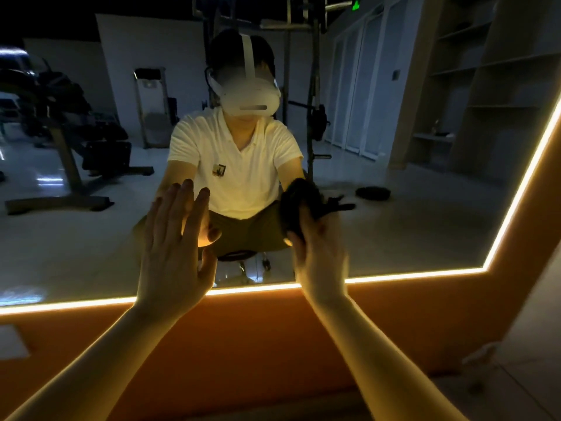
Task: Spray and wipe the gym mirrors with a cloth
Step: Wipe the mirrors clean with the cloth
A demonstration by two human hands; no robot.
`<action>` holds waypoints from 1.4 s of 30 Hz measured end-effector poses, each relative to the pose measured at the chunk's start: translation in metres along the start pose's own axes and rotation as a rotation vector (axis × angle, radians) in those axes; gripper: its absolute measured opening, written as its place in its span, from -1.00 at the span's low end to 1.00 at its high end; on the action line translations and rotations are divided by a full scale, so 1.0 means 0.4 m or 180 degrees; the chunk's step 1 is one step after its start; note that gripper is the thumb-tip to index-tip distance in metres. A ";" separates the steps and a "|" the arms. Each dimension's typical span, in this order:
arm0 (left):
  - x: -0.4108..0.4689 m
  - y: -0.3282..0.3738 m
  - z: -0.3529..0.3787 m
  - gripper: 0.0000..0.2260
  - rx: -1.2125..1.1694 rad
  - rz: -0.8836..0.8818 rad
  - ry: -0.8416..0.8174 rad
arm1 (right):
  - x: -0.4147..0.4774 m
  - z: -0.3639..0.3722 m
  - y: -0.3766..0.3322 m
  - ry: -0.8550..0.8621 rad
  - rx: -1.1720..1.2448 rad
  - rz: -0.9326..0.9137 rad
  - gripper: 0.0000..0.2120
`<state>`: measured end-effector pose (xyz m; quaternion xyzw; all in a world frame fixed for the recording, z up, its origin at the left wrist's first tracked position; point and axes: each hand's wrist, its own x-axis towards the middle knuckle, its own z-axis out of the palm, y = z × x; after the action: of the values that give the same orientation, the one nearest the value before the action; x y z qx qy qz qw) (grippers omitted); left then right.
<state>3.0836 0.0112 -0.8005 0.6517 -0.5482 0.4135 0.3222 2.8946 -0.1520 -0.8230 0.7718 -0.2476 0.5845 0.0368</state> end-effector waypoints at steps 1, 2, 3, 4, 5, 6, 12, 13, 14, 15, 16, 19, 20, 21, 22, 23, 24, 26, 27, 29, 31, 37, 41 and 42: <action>-0.006 -0.008 -0.004 -0.31 0.0010 -0.0002 -0.0001 | -0.014 0.024 -0.054 -0.0129 0.0059 -0.0153 -0.57; -0.011 -0.013 -0.008 -0.33 0.0013 0.0002 0.0011 | -0.033 0.045 -0.106 -0.0312 0.0115 -0.0377 -0.60; -0.015 -0.018 -0.012 -0.34 0.0007 0.0001 0.0029 | -0.057 0.061 -0.151 -0.0534 0.0153 -0.0652 -0.63; -0.016 -0.023 -0.015 -0.34 -0.0003 -0.0007 0.0041 | -0.080 0.073 -0.183 -0.0735 0.0169 -0.0941 -0.66; -0.015 -0.026 -0.018 -0.33 -0.0012 -0.0013 0.0041 | -0.101 0.079 -0.194 -0.0896 0.0144 -0.1179 -0.67; -0.013 -0.028 -0.020 -0.32 -0.0023 -0.0012 0.0039 | -0.117 0.081 -0.186 -0.0995 0.0079 -0.1338 -0.65; -0.013 -0.004 0.009 -0.28 0.0033 0.0000 -0.0019 | -0.169 -0.014 0.088 -0.1129 -0.0452 -0.1178 -0.55; -0.014 0.002 0.017 -0.27 0.0079 0.0004 -0.0011 | -0.176 -0.043 0.135 -0.1068 -0.0531 -0.0989 -0.50; -0.015 0.007 0.024 -0.27 0.0107 0.0023 0.0017 | -0.181 -0.072 0.169 -0.1030 -0.0572 -0.0784 -0.46; -0.016 0.011 0.029 -0.29 0.0125 0.0046 0.0063 | -0.184 -0.097 0.187 -0.1004 -0.0581 -0.0576 -0.42; -0.015 0.016 0.032 -0.30 0.0138 0.0064 0.0110 | -0.187 -0.110 0.190 -0.0966 -0.0576 -0.0384 -0.41; -0.007 0.028 0.038 -0.31 0.0157 0.0035 0.0143 | -0.204 -0.085 0.124 -0.0911 -0.0375 -0.0133 -0.42; -0.005 0.032 0.042 -0.30 0.0151 0.0012 0.0107 | -0.209 -0.060 0.086 -0.0971 -0.0257 -0.0199 -0.43; -0.003 0.037 0.046 -0.29 0.0135 -0.0002 0.0056 | -0.211 -0.036 0.042 -0.1116 -0.0153 -0.0365 -0.43; -0.003 0.043 0.052 -0.28 0.0126 0.0010 -0.0003 | -0.212 -0.012 -0.003 -0.1299 -0.0122 -0.0623 -0.44; -0.005 0.049 0.056 -0.27 0.0126 0.0057 -0.0058 | -0.214 0.007 -0.045 -0.1444 -0.0177 -0.0910 -0.45; -0.006 0.057 0.062 -0.28 0.0133 0.0129 -0.0096 | -0.213 0.021 -0.076 -0.1523 -0.0247 -0.1135 -0.44; -0.007 0.071 0.073 -0.30 0.0139 0.0279 -0.0124 | -0.207 0.022 -0.096 -0.1561 -0.0473 -0.1313 -0.40; -0.006 0.078 0.079 -0.30 0.0143 0.0335 -0.0124 | -0.204 0.012 -0.083 -0.1537 -0.0617 -0.1388 -0.40; -0.001 0.095 0.092 -0.30 0.0121 0.0402 -0.0108 | -0.204 -0.016 -0.029 -0.1493 -0.0805 -0.1411 -0.45; 0.006 0.115 0.107 -0.33 0.0021 0.0423 -0.0040 | -0.206 -0.050 0.047 -0.1440 -0.0784 -0.1240 -0.52; 0.021 0.166 0.157 -0.36 0.0058 0.0436 0.0163 | -0.209 -0.166 0.244 -0.1255 -0.0795 -0.0634 -0.60; 0.052 0.205 0.177 -0.27 0.0316 0.0554 0.0129 | -0.218 -0.218 0.349 -0.1025 -0.0965 0.0102 -0.52; 0.057 0.214 0.184 -0.22 0.0366 0.0556 0.0094 | -0.214 -0.230 0.379 -0.0836 -0.1016 0.0543 -0.49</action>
<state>3.0147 -0.0796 -0.8160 0.6126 -0.5735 0.4804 0.2551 2.7323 -0.2238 -0.9082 0.8020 -0.4039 0.4334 0.0764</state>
